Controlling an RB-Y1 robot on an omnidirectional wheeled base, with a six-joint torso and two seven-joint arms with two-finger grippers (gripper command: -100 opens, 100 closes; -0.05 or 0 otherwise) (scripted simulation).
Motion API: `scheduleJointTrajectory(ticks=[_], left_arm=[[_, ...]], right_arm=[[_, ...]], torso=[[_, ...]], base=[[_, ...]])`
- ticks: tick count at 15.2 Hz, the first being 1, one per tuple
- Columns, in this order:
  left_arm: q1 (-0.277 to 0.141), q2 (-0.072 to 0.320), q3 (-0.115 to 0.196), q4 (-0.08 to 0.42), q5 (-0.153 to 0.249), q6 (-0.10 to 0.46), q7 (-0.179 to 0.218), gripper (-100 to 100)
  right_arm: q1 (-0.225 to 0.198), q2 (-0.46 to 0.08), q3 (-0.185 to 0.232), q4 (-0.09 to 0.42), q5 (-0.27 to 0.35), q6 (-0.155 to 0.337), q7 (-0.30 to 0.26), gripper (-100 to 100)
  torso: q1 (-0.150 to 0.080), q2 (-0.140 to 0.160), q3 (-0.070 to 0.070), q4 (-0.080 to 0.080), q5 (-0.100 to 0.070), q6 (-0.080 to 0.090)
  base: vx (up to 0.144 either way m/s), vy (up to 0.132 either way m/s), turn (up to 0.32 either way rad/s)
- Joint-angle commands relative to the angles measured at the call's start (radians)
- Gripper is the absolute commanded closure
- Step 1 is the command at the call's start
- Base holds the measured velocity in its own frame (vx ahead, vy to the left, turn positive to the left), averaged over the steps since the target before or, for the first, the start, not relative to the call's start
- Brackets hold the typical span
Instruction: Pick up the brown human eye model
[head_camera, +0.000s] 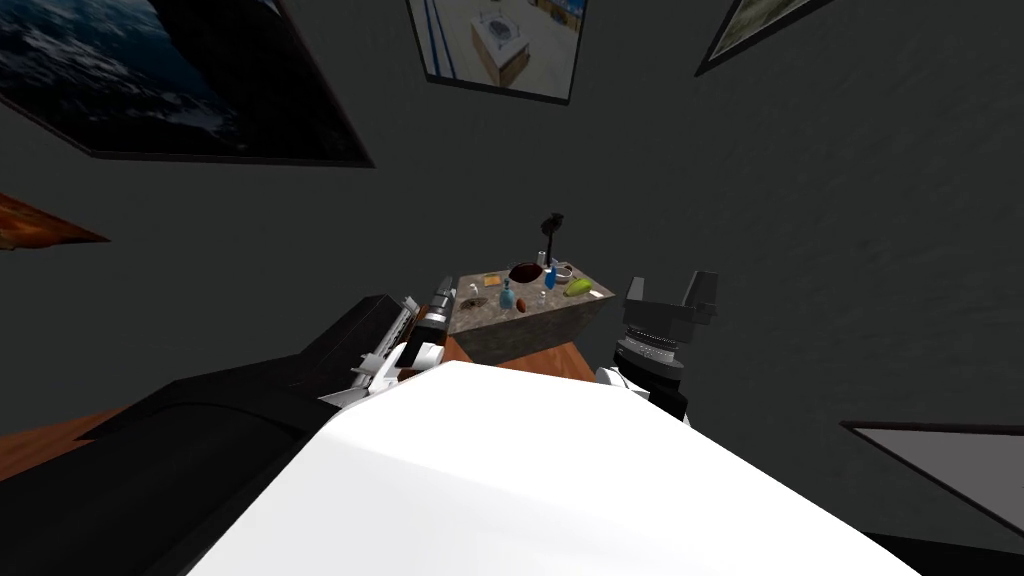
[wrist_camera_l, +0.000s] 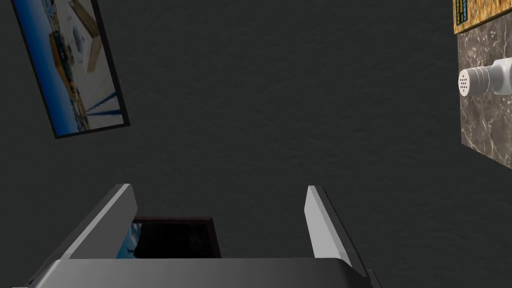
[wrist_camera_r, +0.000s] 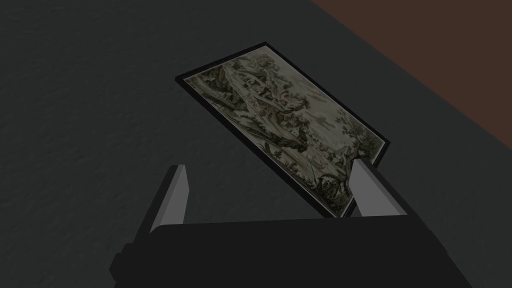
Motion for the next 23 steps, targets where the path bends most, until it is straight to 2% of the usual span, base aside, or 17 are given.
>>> scheduleJointTrajectory(ticks=[1,2,3,5,6,8,9,11,12,14,15,17,18,20,21,23], left_arm=[[-0.012,0.036,0.009,0.027,0.027,0.050,0.028,-100],[-0.012,0.036,0.009,0.027,0.027,0.063,0.028,-100],[-0.020,0.065,0.017,0.040,0.050,0.092,0.050,-100],[-0.020,0.065,0.017,0.040,0.050,0.114,0.050,-100],[-0.028,0.093,0.026,0.053,0.073,0.151,0.073,-100],[-0.028,0.093,0.026,0.053,0.073,0.167,0.073,-100],[-0.036,0.122,0.034,0.067,0.097,0.202,0.096,-100],[-0.036,0.122,0.034,0.067,0.097,0.222,0.096,-100],[-0.044,0.151,0.043,0.082,0.122,0.255,0.121,-100],[-0.044,0.151,0.043,0.082,0.122,0.279,0.121,-100],[-0.053,0.180,0.053,0.097,0.147,0.313,0.146,-100],[-0.053,0.180,0.053,0.097,0.147,0.337,0.146,-100],[-0.062,0.209,0.062,0.112,0.173,0.366,0.171,-100],[-0.062,0.209,0.062,0.112,0.173,0.396,0.171,-100],[-0.071,0.237,0.071,0.128,0.200,0.424,0.197,-100],[-0.071,0.237,0.071,0.128,0.200,0.457,0.197,-100]], right_arm=[[0.000,0.000,0.000,0.000,0.000,0.000,0.000,0],[0.000,0.000,0.000,0.000,0.000,0.000,0.000,0],[0.000,0.000,0.000,0.000,0.000,0.000,0.000,0],[0.000,0.000,0.000,0.000,0.000,0.000,0.000,0],[0.000,0.000,0.000,0.000,0.000,0.000,0.000,0],[0.000,0.000,0.000,0.000,0.000,0.000,0.000,0],[0.000,0.000,0.000,0.000,0.000,0.000,0.000,0],[0.000,0.000,0.000,0.000,0.000,0.000,0.000,0],[0.000,0.000,0.000,0.000,0.000,0.000,0.000,0],[0.000,0.000,0.000,0.000,0.000,0.000,0.000,0],[0.000,0.000,0.000,0.000,0.000,0.000,0.000,0],[0.000,0.000,0.000,0.000,0.000,0.000,0.000,0],[0.000,0.000,0.000,0.000,0.000,0.000,0.000,0],[0.000,0.000,0.000,0.000,0.000,0.000,0.000,0],[0.000,0.000,0.000,0.000,0.000,0.000,0.000,0],[0.000,0.000,0.000,0.000,0.000,0.000,0.000,0]], torso=[[0.000,0.000,0.000,0.000,0.000,0.000],[0.000,0.000,0.000,0.000,0.000,0.000],[0.000,0.000,0.000,0.000,0.000,0.000],[0.000,0.000,0.000,0.000,0.000,0.000],[0.000,0.000,0.000,0.000,0.000,0.000],[0.000,0.000,0.000,0.000,0.000,0.000],[0.000,0.000,0.000,0.000,0.000,0.000],[0.000,0.000,0.000,0.000,0.000,0.000],[0.000,0.000,0.000,0.000,0.000,0.000],[0.000,0.000,0.000,0.000,0.000,0.000],[0.000,0.000,0.000,0.000,0.000,0.000],[0.000,0.000,0.000,0.000,0.000,0.000],[0.000,0.000,0.000,0.000,0.000,0.000],[0.000,0.000,0.000,0.000,0.000,0.000],[0.000,0.000,0.000,0.000,0.000,0.000],[0.000,0.000,0.000,0.000,0.000,0.000]], base=[[-0.012,-0.016,-0.096],[-0.011,-0.017,-0.082],[-0.011,-0.024,-0.107],[-0.009,-0.017,-0.050],[-0.009,-0.017,-0.090],[-0.008,-0.013,-0.060],[-0.007,-0.015,-0.075],[-0.005,-0.015,-0.071],[-0.007,-0.019,-0.093],[-0.006,-0.015,-0.067],[-0.008,-0.020,-0.078],[-0.007,-0.016,-0.064],[-0.005,-0.017,-0.097],[-0.006,-0.017,-0.072],[-0.005,-0.021,-0.096],[-0.005,-0.017,-0.068]])
